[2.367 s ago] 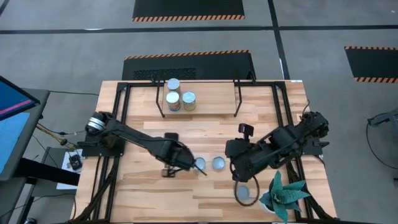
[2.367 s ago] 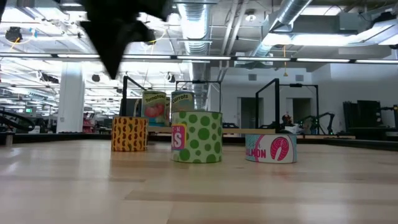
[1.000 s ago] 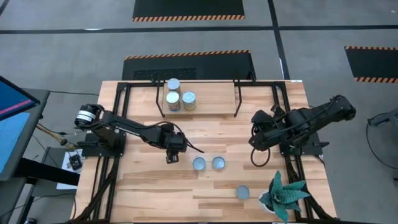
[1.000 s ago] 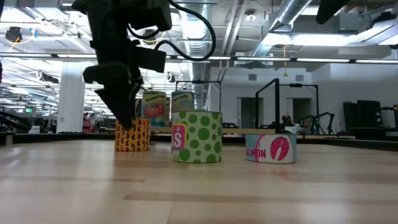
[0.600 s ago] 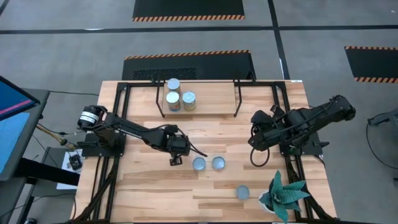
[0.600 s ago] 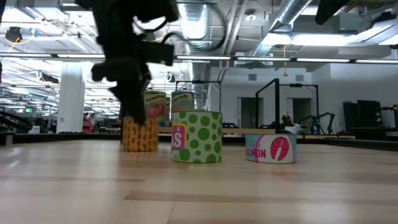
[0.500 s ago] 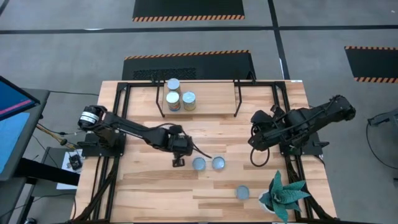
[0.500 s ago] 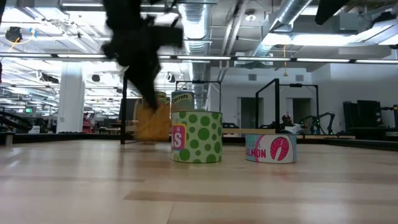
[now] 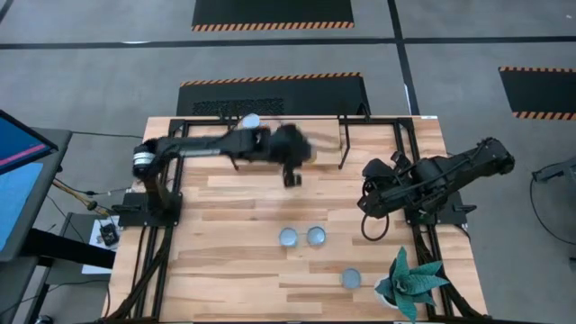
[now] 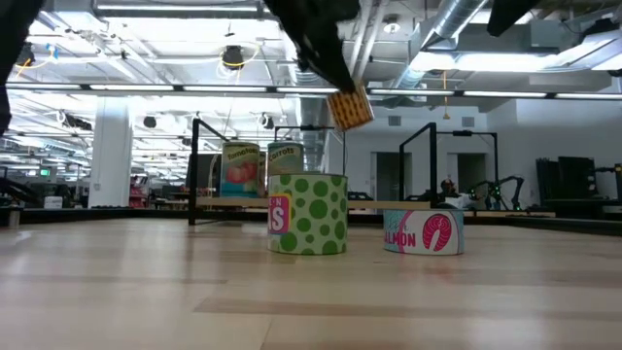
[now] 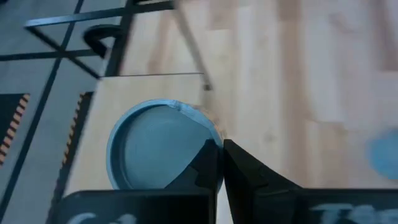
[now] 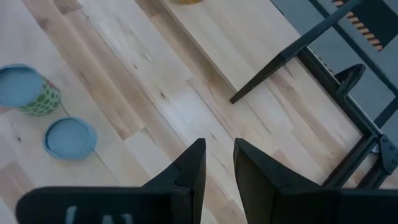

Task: Pick and place cans onto a shelf
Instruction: Put the canned black beans on the shelf

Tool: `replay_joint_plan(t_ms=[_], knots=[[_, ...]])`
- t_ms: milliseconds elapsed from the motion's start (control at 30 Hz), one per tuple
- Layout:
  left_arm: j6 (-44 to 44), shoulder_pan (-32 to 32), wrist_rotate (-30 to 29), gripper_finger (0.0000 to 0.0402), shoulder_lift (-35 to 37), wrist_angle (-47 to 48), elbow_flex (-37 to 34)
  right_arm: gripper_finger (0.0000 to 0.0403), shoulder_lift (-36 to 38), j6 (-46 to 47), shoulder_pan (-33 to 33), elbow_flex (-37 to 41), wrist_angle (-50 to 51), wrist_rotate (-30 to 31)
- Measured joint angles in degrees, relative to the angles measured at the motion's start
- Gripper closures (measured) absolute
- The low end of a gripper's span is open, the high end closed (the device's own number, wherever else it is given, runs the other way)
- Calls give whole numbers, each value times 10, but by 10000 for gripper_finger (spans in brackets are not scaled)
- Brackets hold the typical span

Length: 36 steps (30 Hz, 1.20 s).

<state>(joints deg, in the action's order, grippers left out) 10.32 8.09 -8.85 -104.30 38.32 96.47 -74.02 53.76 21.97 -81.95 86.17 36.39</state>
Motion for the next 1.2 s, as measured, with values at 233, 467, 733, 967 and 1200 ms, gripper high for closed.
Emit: replay_joint_plan(t_ms=[233, 467, 733, 967, 1200], knots=[[86, 110, 24, 401, -82, 48, 122, 295, 0, 2, -17, 0, 2, -2], [128, 165, 60, 401, -145, 83, 171, 295, 0, 6, -46, 0, 2, -4], [151, 181, 54, 401, -188, 82, 172, 295, 0, 17, -76, 0, 0, -5], [176, 182, 54, 401, -218, 84, 171, 295, 0, 19, -79, 0, -2, -8], [182, 182, 39, 398, -224, 79, 171, 295, 0, 24, -79, 0, -3, -18]])
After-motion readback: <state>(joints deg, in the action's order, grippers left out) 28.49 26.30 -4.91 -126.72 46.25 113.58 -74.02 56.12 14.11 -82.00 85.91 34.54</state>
